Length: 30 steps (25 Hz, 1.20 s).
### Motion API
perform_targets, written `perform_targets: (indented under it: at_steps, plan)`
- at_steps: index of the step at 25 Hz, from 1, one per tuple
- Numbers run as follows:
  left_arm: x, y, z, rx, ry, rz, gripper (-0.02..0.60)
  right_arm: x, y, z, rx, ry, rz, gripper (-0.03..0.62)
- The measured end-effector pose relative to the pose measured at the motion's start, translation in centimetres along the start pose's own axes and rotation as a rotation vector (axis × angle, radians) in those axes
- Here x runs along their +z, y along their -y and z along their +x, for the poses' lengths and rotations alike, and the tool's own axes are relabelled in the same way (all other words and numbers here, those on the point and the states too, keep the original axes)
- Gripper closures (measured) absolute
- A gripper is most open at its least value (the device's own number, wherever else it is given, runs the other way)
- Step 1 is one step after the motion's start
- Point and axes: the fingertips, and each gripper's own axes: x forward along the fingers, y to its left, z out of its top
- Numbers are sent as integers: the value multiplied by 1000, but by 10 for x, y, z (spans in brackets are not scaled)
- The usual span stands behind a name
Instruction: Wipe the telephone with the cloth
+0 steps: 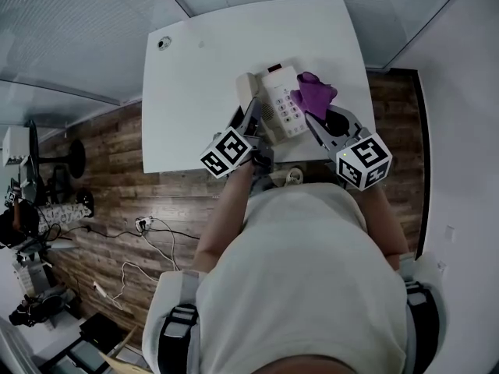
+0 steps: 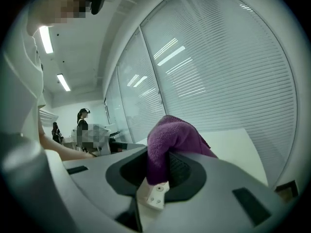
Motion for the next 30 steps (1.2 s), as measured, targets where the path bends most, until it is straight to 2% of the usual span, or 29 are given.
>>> perform_targets:
  at_steps: [5,9,13,19,23,30]
  plan:
    - [-13,-14,6,125,-13,75,357,-3,2,1,0,-3,18,505]
    - [-21,-13,13,146,-18,85,357,-1,3,2,5,0,29,505]
    - [-24,-18,13,216,-27,130,357,-1,2,2,15,6,32,505]
    - [-26,-15,17,274,-30,223,357,-2,7,2,15,13,48,505]
    - [-29,-14,19,261,-46,189,357,-2,7,3,19,17,60,505]
    - [-30,-4,21,180,-68,151,357,1,2,11,31,21,59,505]
